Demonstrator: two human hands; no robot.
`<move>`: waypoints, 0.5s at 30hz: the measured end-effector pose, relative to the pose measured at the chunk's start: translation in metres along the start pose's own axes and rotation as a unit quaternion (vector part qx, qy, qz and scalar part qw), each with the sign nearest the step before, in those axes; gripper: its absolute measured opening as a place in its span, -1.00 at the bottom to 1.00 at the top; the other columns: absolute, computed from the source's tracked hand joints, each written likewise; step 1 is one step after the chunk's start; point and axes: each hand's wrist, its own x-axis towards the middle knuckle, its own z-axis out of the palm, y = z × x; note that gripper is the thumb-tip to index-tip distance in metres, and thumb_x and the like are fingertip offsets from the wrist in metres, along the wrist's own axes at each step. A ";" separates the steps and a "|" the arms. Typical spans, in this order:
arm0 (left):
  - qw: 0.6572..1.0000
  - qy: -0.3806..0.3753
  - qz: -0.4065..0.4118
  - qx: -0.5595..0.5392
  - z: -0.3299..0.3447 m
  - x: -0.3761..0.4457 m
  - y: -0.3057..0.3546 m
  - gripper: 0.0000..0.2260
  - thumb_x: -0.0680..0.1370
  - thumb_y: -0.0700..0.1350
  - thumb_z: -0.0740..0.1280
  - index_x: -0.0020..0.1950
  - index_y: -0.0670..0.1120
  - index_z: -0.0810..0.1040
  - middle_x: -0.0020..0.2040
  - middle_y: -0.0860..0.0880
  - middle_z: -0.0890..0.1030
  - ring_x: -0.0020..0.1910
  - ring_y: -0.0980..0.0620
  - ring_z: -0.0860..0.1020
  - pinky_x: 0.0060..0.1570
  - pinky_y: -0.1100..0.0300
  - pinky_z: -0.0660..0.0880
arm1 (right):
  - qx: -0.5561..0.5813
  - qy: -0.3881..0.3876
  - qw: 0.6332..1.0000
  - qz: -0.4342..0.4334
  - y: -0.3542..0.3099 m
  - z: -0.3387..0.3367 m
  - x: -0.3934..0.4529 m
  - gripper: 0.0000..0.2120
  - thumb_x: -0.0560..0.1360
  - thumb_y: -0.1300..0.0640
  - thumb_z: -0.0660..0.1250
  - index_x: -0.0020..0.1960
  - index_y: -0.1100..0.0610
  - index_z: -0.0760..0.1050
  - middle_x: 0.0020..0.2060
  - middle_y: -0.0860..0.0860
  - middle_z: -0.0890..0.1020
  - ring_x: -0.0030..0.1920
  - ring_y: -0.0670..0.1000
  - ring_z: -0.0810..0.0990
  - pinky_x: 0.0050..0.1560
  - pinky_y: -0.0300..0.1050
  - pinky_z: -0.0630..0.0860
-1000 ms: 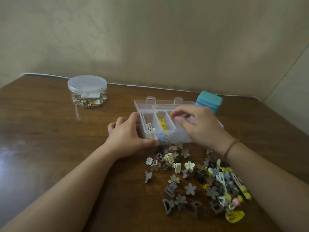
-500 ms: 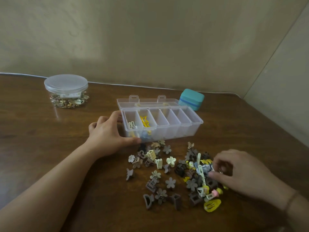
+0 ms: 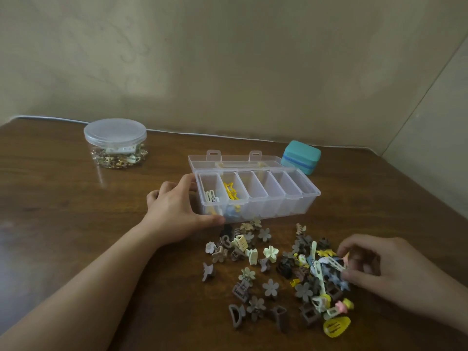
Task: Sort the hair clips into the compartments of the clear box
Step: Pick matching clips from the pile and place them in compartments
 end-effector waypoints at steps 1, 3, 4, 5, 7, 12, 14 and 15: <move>1.000 -0.001 0.000 -0.001 0.000 0.001 -0.001 -0.11 0.21 0.46 0.39 0.43 0.19 0.17 0.34 0.10 0.44 0.40 0.02 0.23 0.36 -0.07 0.07 | -0.004 0.004 1.000 -0.011 -0.004 -0.005 0.005 -0.68 0.36 0.01 0.52 -0.06 -0.33 0.49 -0.25 -0.21 0.64 -0.27 -0.05 0.58 -0.31 -0.21 0.52; 1.000 -0.003 0.000 -0.003 0.001 0.001 -0.002 -0.11 0.21 0.46 0.39 0.43 0.20 0.16 0.35 0.10 0.43 0.41 0.02 0.22 0.37 -0.07 0.06 | 0.003 -0.011 1.000 -0.028 -0.016 -0.018 0.019 -0.68 0.35 0.04 0.53 -0.07 -0.31 0.50 -0.25 -0.20 0.64 -0.28 -0.02 0.58 -0.28 -0.17 0.52; 1.000 -0.004 0.001 -0.003 0.001 0.002 -0.002 -0.11 0.21 0.47 0.39 0.44 0.20 0.15 0.35 0.10 0.42 0.41 0.02 0.22 0.38 -0.07 0.06 | 0.009 -0.028 0.999 -0.036 -0.023 -0.025 0.028 -0.70 0.35 0.05 0.54 -0.09 -0.28 0.52 -0.26 -0.18 0.65 -0.28 -0.02 0.58 -0.27 -0.14 0.53; 1.000 -0.004 0.002 -0.003 0.001 0.002 -0.002 -0.10 0.21 0.47 0.39 0.44 0.20 0.15 0.36 0.09 0.42 0.42 0.02 0.21 0.38 -0.08 0.05 | 0.011 -0.039 0.998 -0.048 -0.030 -0.030 0.039 -0.73 0.34 0.05 0.54 -0.10 -0.25 0.54 -0.25 -0.16 0.65 -0.28 -0.05 0.59 -0.25 -0.13 0.54; 1.000 -0.007 0.002 -0.003 0.002 0.002 -0.003 -0.09 0.21 0.47 0.38 0.45 0.20 0.14 0.37 0.09 0.41 0.43 0.01 0.21 0.39 -0.10 0.05 | 0.026 -0.022 0.997 -0.072 -0.046 -0.038 0.065 -0.81 0.33 0.04 0.55 -0.13 -0.14 0.58 -0.23 -0.11 0.67 -0.24 -0.09 0.62 -0.16 -0.11 0.56; 1.000 -0.006 0.003 -0.004 0.002 0.002 -0.005 -0.09 0.20 0.49 0.37 0.44 0.21 0.14 0.37 0.09 0.41 0.42 0.02 0.21 0.38 -0.09 0.04 | 0.115 0.102 0.983 -0.096 -0.081 -0.025 0.126 -0.89 0.38 0.11 0.52 -0.22 0.03 0.58 -0.35 -0.04 0.64 -0.40 -0.20 0.54 -0.32 -0.27 0.47; 1.000 -0.006 0.003 -0.002 0.002 0.003 -0.004 -0.09 0.20 0.49 0.37 0.44 0.20 0.14 0.37 0.10 0.41 0.42 0.02 0.21 0.38 -0.09 0.05 | 0.069 0.142 0.983 -0.098 -0.088 -0.008 0.140 -0.85 0.40 0.07 0.50 -0.27 -0.01 0.54 -0.35 -0.09 0.61 -0.38 -0.19 0.52 -0.35 -0.35 0.40; 1.000 -0.006 0.002 -0.002 0.002 0.003 -0.004 -0.10 0.21 0.48 0.37 0.44 0.20 0.15 0.37 0.11 0.42 0.42 0.02 0.21 0.38 -0.09 0.05 | 0.040 0.143 0.983 -0.105 -0.089 0.000 0.143 -0.83 0.41 0.03 0.48 -0.28 -0.03 0.52 -0.34 -0.11 0.60 -0.36 -0.19 0.51 -0.33 -0.34 0.39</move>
